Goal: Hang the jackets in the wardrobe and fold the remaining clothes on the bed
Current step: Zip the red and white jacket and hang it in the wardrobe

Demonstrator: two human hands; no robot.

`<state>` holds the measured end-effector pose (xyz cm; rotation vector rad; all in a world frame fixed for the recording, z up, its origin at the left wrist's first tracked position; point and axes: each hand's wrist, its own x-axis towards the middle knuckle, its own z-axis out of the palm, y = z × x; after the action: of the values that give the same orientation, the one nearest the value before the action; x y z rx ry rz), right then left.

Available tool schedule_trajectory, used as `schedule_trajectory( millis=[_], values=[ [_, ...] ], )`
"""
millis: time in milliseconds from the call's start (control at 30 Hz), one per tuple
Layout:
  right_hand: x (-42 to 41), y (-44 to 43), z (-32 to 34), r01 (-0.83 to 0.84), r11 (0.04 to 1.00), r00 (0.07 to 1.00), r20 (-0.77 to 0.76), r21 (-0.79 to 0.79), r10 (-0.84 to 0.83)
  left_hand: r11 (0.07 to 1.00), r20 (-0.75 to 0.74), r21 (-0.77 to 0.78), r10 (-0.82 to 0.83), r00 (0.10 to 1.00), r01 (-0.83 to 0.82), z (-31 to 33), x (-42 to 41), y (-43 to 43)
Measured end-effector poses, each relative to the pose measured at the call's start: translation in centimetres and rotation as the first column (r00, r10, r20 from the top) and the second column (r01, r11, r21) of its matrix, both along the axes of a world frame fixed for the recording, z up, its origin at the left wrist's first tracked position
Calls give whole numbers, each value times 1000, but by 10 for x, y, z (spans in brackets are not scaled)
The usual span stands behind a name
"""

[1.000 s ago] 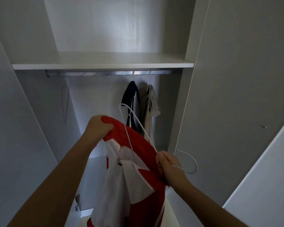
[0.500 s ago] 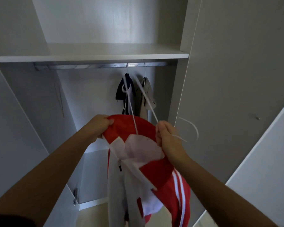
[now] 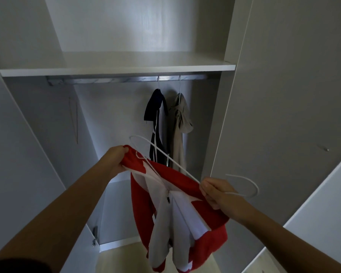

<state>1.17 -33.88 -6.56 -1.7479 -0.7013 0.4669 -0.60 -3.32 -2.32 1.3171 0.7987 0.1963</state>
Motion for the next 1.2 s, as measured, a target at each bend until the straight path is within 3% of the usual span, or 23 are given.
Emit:
schedule_trajectory(
  millis=[100, 267, 367, 433, 533, 600, 667, 900, 1100, 1200],
  values=[
    [1, -10, -1, -56, 998, 998, -25, 0, 56, 977, 29, 202, -77, 997, 70, -1, 0, -5],
    [0, -23, -8, 44, 978, 991, 131, -203, -17, 893, 146, 445, -147, 978, 67, -7, -2, -10],
    [0, -32, -6, 180, 939, 960, 260, -294, -103, 654, 121, 756, -181, 976, 28, 1, -6, -15],
    [0, -34, -7, 224, 912, 944, 309, -343, -116, 512, 138, 859, -220, 966, -6, 9, -13, -23],
    [-1, -25, -13, 136, 817, 948, 314, -561, 58, 417, 194, 909, -383, 903, -19, 17, -19, -44],
    [2, -14, -16, 93, 803, 916, 367, -588, 162, 366, 179, 931, -481, 858, 10, 21, -17, -58],
    [6, -4, -10, 132, 850, 902, 417, -510, 110, 364, 158, 930, -507, 847, 45, 25, -15, -64],
    [26, 1, 40, 181, 877, 964, 257, -444, -69, 452, 86, 867, -546, 833, 207, 7, -22, -61],
    [33, 5, 57, 198, 903, 959, 268, -383, -96, 542, -56, 691, -620, 783, 478, -10, -23, -58],
    [29, 11, 56, 171, 909, 969, 234, -381, -84, 544, -98, 674, -604, 791, 499, -14, -22, -52]
  ],
)
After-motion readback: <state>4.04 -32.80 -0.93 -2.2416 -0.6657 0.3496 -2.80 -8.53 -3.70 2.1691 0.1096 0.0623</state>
